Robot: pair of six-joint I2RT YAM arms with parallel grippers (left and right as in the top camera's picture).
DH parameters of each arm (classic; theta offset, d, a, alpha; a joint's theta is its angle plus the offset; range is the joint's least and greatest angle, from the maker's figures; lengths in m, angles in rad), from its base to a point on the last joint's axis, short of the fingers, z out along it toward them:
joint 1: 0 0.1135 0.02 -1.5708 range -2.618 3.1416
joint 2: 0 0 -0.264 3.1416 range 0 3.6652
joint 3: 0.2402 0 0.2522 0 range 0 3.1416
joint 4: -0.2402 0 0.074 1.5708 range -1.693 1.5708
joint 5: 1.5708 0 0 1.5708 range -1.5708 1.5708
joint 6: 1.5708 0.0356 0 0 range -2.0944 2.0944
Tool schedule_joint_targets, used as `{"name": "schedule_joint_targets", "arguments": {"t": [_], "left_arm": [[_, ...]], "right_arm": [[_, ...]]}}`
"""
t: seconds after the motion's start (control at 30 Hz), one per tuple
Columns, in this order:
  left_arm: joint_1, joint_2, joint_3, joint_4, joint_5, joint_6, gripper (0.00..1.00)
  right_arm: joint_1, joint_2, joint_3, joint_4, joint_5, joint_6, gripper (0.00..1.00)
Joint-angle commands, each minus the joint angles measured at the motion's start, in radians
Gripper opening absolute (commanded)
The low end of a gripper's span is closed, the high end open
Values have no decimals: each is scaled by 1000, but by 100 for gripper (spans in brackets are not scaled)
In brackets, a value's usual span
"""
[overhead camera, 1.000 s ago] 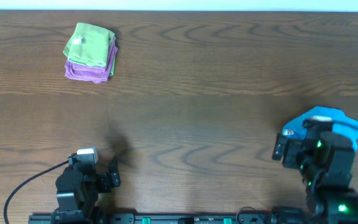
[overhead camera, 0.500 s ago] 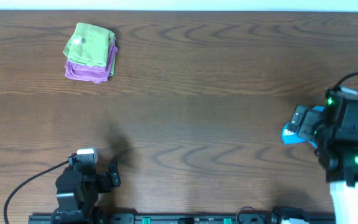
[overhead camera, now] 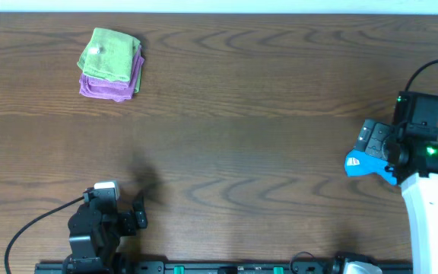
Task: Fold the cloth
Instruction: 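Reach the right gripper down to the crumpled blue cloth and grasp it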
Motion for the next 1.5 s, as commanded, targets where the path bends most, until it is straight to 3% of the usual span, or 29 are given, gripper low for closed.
{"name": "schedule_joint_targets", "arguments": {"t": [0.0,0.37,0.6,0.93,1.27,1.47], "left_arm": [[-5,-6,-8,-61,-11,25,95],[-5,-6,-8,-61,-11,25,95],[-5,-6,-8,-61,-11,25,95],[-5,-6,-8,-61,-11,25,95],[-5,-6,-8,-61,-11,25,95],[-5,-6,-8,-61,-11,25,95]], "right_arm": [[-10,23,16,3,-82,-65,99],[-10,209,13,18,-131,-307,99],[-10,373,13,35,-92,-311,99],[-11,473,13,108,-17,-312,99],[-11,562,13,172,-21,-311,85],[-11,581,13,211,-45,-311,89]]}}
